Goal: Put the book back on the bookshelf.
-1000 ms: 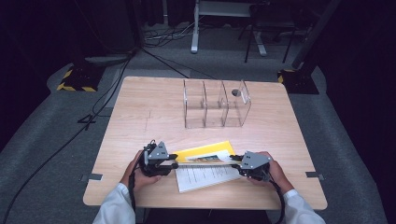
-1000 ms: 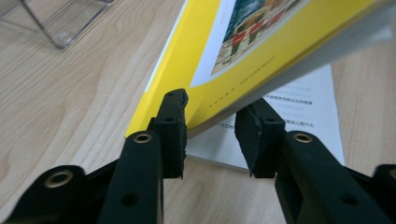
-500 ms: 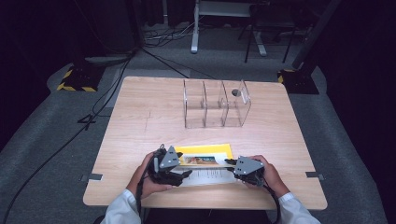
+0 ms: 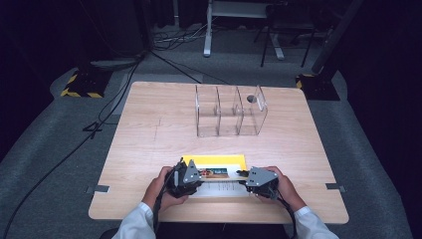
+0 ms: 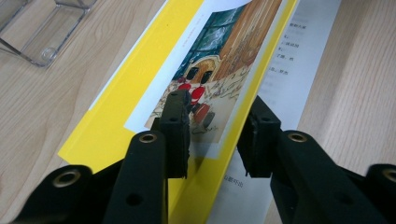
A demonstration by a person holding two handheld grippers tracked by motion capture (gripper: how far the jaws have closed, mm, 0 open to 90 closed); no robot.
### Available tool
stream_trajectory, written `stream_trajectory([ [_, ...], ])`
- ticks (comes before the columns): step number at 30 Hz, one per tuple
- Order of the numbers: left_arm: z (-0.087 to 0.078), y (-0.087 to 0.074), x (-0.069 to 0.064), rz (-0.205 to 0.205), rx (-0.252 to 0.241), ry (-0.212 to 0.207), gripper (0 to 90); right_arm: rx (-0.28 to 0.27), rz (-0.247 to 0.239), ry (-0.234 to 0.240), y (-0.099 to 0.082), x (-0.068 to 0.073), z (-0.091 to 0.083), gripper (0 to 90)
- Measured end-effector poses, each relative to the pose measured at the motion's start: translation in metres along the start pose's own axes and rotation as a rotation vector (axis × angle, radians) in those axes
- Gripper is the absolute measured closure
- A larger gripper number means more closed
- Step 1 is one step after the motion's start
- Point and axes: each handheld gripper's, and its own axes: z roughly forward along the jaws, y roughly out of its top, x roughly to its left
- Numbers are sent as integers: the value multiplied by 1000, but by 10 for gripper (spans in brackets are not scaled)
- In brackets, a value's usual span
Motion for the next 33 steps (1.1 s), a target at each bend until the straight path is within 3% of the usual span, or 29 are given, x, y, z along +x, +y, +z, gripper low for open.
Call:
stream_trajectory([
  [4, -2, -4, 3, 14, -5, -12, 690, -61, 21, 41, -6, -2, 1, 707],
  [7, -4, -6, 5, 14, -12, -18, 696, -104, 65, 75, -15, -10, -1, 690],
  [11, -6, -8, 9, 10, -30, -31, 704, -126, 88, 94, -21, -17, -4, 699],
  [15, -6, -10, 13, -11, -35, -48, 696, -144, 73, 94, -21, -20, -4, 731],
  [16, -7, -9, 14, -16, -35, -40, 696, -132, 46, 88, -18, -18, -5, 755],
  [18, -8, -7, 15, -37, -37, -27, 637, -107, -20, 61, -10, -15, -7, 781],
  [21, -8, 1, 10, -39, -30, -5, 555, -105, -37, 58, -5, -14, -9, 790],
  [23, -6, 9, 3, -6, -23, -32, 551, -104, -52, 64, 1, -12, -10, 796],
  [26, 2, 22, -11, 44, 8, -11, 511, -97, -67, 70, 7, -7, -9, 810],
  [30, 13, 34, -19, 30, 48, 40, 494, -100, -77, 69, 15, -4, -9, 823],
  [32, 14, 36, -18, 32, 52, 50, 497, -90, -77, 64, 18, -4, -8, 824],
  [33, 13, 36, -17, 14, 45, 43, 511, -90, -78, 63, 19, -5, -9, 823],
])
